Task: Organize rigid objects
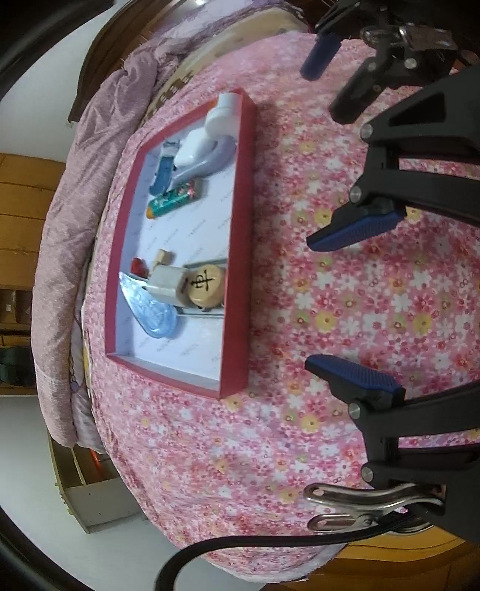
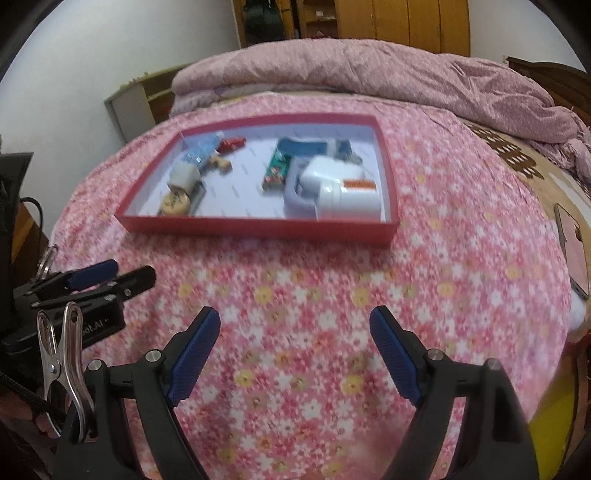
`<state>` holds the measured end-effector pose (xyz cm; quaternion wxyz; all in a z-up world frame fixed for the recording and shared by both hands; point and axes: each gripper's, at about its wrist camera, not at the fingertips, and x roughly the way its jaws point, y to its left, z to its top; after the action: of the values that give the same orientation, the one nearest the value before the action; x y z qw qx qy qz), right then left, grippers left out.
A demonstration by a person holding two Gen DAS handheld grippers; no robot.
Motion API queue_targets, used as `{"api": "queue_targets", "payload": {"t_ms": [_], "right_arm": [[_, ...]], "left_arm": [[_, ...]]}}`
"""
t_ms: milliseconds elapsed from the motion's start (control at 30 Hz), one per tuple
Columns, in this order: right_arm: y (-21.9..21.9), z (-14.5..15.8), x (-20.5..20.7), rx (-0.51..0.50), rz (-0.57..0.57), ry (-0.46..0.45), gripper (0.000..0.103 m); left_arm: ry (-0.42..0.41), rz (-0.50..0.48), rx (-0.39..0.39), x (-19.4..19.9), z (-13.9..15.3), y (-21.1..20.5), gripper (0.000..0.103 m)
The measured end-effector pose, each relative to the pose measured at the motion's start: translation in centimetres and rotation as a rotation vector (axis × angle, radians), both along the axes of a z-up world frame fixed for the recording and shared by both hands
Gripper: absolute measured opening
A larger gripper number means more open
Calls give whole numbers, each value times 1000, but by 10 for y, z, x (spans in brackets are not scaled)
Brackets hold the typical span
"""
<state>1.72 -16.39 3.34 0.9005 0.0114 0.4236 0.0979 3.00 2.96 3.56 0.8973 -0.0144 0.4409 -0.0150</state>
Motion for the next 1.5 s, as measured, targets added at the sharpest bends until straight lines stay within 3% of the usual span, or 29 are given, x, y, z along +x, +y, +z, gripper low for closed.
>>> {"api": "queue_targets", "payload": {"t_ms": [267,367,600,1500], "right_arm": [[-2,-22,2,-15,-42,73,85],[2,-25,-1,-61,-75,52,85],[6,-27,-7,-78,-119,14,87],[8,-30,-8,-83,-120,-4,91]], "left_arm": [[19,9,24,-1,-13,-3,62],[5,-2,31,-3,-16,-6,70],[-30,-7,47,-6,-19,-9,72],[-37,-4,52,-9,-19,-10,74]]}}
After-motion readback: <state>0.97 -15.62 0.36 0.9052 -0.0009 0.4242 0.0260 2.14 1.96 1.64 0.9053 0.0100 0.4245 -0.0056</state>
